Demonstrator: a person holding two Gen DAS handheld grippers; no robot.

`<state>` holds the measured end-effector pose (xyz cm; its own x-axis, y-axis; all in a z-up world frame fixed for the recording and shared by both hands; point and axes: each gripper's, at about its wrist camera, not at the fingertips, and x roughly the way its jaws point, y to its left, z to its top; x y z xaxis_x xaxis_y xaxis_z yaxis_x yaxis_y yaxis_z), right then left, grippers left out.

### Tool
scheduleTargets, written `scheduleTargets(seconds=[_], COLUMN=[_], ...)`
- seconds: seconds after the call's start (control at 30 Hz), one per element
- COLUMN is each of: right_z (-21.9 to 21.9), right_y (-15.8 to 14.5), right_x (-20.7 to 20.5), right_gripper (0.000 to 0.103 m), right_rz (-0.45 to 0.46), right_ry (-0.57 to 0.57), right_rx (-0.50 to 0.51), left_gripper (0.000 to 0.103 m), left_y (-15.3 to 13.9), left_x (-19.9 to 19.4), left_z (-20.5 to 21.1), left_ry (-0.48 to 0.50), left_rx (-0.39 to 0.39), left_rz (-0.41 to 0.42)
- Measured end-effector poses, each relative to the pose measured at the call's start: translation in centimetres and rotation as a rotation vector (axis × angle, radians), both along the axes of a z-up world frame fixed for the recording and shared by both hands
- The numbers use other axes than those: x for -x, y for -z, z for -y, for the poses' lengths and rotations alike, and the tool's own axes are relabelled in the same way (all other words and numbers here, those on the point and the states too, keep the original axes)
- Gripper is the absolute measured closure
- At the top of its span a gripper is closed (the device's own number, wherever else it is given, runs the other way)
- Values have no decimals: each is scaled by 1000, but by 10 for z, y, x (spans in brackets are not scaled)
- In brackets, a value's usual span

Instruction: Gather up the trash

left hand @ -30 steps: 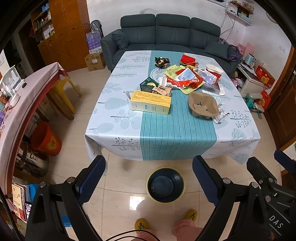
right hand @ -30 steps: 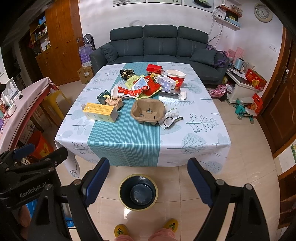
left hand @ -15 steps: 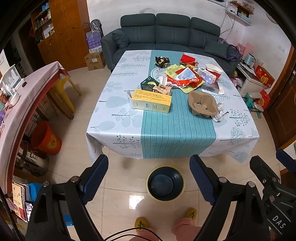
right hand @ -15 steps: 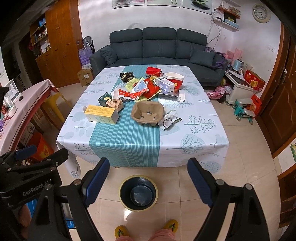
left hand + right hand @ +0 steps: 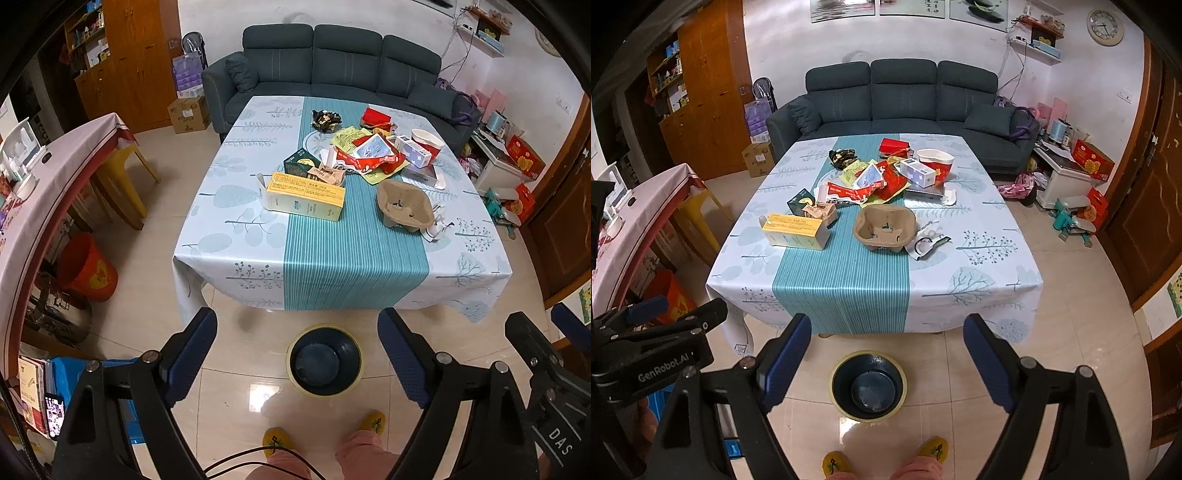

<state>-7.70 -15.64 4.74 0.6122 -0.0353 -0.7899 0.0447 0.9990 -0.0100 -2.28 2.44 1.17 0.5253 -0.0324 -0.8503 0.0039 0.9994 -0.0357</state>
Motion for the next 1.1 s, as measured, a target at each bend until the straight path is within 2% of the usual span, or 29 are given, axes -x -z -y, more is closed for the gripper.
scheduleTargets(seconds=[0.57, 1.1], right_z=[-13, -23], right_y=[4, 0], right_x=[1, 6], right_gripper=[23, 24], right_rz=[5, 50], right_ry=[46, 119], right_rx=[6, -5], left_gripper=[16, 16], left_y=[-11, -18], left_x=[0, -15], left_z=[-12, -16], left_ry=[53, 154], left_rx=[15, -2], left_rz=[43, 62])
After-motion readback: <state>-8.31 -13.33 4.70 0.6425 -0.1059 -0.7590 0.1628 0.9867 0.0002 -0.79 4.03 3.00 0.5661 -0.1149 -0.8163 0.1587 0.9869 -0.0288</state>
